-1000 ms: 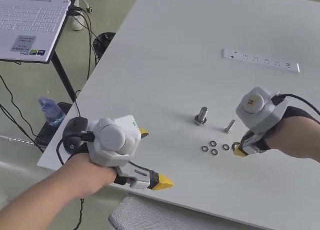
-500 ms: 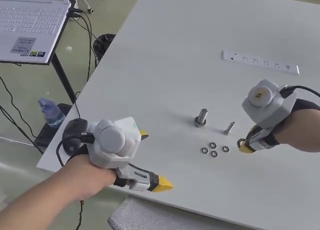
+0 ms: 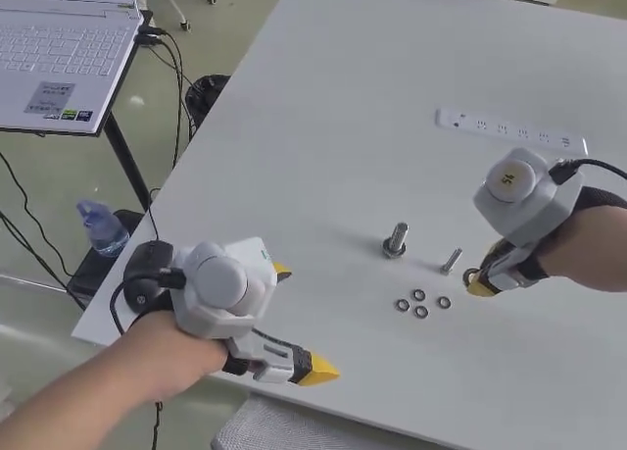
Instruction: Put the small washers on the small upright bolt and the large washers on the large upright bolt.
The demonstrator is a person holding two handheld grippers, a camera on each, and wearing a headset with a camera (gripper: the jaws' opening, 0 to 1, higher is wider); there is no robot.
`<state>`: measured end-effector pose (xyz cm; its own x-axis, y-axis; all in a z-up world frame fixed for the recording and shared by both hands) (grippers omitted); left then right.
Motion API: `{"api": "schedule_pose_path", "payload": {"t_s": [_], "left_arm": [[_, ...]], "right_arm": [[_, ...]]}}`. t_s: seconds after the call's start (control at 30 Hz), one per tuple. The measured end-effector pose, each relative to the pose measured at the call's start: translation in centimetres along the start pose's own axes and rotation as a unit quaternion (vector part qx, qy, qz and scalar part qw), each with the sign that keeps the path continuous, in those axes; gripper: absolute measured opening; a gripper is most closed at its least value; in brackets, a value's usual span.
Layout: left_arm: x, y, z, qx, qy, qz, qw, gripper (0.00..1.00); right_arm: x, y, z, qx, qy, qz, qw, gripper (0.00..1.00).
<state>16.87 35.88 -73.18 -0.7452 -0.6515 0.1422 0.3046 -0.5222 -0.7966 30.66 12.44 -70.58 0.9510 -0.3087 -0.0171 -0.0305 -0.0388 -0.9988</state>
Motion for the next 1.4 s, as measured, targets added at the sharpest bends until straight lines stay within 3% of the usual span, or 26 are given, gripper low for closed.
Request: {"api": "schedule_pose_path", "payload": {"t_s": [0.37, 0.73, 1.4], "left_arm": [[-0.2, 0.0, 0.1, 0.004, -0.003, 0.004, 1.0, 0.85], [-0.6, 0.2, -0.4, 0.003, -0.009, 0.007, 0.9999, 0.85], [-1.8, 0.4, -0.7, -0.008, -0.007, 0.012, 0.9999, 0.85]], "right_arm": [[0.1, -0.4, 1.6, 0.012, -0.002, -0.001, 0.9999, 0.21], [1.2, -0.9, 3.9, 0.021, -0.008, -0.008, 0.9997, 0.21], [2.5, -0.2, 7.6, 0.033, -0.021, -0.012, 0.9992, 0.21]]}}
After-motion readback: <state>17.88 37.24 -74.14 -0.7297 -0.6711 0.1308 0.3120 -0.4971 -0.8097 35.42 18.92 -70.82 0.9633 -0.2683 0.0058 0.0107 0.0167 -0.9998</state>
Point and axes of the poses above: the centre of the closed fingertips' face, and the gripper's own axes: y roughly forward along the fingers, x roughly to its right, z roughly out of its top, the point moved 8 cm from there along -y, roughly backward along the fingers, and after that the axes turned 14 degrees about -x, right-handed, at the moved point
